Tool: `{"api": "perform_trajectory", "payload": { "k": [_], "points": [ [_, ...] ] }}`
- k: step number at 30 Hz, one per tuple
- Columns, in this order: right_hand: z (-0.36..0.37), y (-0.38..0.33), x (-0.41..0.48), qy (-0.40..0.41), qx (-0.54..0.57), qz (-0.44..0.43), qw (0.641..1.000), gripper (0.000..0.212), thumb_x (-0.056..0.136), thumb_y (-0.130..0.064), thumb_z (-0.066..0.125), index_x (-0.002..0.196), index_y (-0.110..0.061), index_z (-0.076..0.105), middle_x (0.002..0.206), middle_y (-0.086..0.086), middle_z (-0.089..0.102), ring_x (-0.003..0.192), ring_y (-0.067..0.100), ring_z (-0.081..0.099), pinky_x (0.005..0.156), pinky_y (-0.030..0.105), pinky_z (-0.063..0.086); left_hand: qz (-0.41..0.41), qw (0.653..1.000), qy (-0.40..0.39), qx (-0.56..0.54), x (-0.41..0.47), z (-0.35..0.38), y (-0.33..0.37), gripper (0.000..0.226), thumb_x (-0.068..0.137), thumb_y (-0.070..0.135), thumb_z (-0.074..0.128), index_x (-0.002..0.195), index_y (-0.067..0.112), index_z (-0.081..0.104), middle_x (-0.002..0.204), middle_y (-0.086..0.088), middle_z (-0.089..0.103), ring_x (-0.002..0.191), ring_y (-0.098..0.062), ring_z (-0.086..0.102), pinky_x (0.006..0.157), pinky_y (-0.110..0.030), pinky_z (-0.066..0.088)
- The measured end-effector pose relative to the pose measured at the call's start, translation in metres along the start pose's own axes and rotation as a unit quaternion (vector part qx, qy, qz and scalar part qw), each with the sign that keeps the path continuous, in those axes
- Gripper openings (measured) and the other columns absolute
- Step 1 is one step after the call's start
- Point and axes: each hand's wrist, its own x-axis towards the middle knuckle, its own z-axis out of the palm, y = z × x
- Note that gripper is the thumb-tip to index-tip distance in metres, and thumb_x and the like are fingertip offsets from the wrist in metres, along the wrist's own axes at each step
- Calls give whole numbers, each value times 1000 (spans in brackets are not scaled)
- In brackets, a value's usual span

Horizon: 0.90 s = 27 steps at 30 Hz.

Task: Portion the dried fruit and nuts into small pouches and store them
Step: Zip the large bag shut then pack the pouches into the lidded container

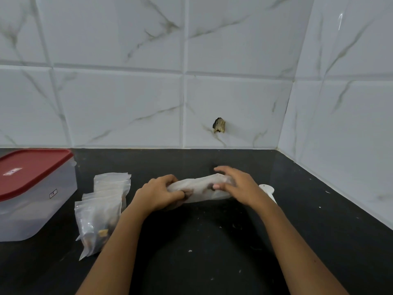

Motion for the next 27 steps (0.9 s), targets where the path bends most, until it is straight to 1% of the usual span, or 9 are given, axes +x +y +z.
{"api": "perform_trajectory", "payload": {
  "k": [5,9,11,13,15,18,22,25,27],
  "points": [
    [1,3,4,197,173,86,961,47,78,-29,72,116,-14,49,112,1,48,105,19,50,83,26,39,-34,988,-43,-147,-2,-2,15,38,63,54,62,88,25,63,87,-3,66,84,-19,61,78,-33,50],
    [3,-2,5,238,76,125,960,50,92,-41,49,134,-15,41,140,10,33,129,32,35,106,42,28,-75,958,-89,-262,-5,9,33,32,74,40,62,97,18,59,94,-10,67,86,-26,65,82,-39,52],
    [1,-12,2,194,133,168,957,55,94,-46,41,138,-14,33,143,10,28,128,32,38,103,42,34,-110,925,-112,-346,-7,17,42,31,79,35,59,102,16,52,94,-12,63,80,-28,64,74,-39,54],
    [-1,-23,-3,86,259,225,935,53,94,-53,34,133,-16,33,126,8,42,105,28,57,86,38,50,-130,886,-114,-430,-8,27,52,31,87,28,54,110,10,45,96,-14,59,75,-25,62,64,-34,55],
    [-1,-32,-9,-54,356,266,894,46,94,-55,32,121,-18,36,103,6,54,84,24,64,67,34,56,-124,873,-112,-458,-8,39,58,41,92,34,49,121,7,38,111,-15,59,88,-24,64,73,-36,56],
    [5,-30,-8,-112,316,262,905,47,94,-49,40,129,-17,39,116,8,60,90,20,62,66,29,52,-98,854,-126,-495,-5,59,64,52,95,51,34,125,9,44,116,-15,63,98,-24,67,82,-38,56],
    [4,-22,-5,-56,274,263,923,39,95,-33,43,132,-19,41,114,8,59,78,15,56,55,23,41,-44,910,-79,-404,-10,70,72,64,88,67,25,114,23,63,112,-4,67,103,-17,63,97,-34,46],
    [-3,-16,-7,-29,132,240,961,47,92,-28,42,138,-24,37,135,12,41,102,26,56,77,33,48,2,985,6,-170,-12,72,72,53,98,47,25,121,12,57,115,-3,58,107,-16,48,92,-26,30],
    [-10,-18,-11,-48,-1,226,973,51,94,-24,37,144,-25,26,145,15,19,115,32,49,90,34,42,35,997,37,-64,-12,75,72,52,98,44,28,141,15,34,142,-5,41,128,-22,33,101,-32,25]
  ]
}}
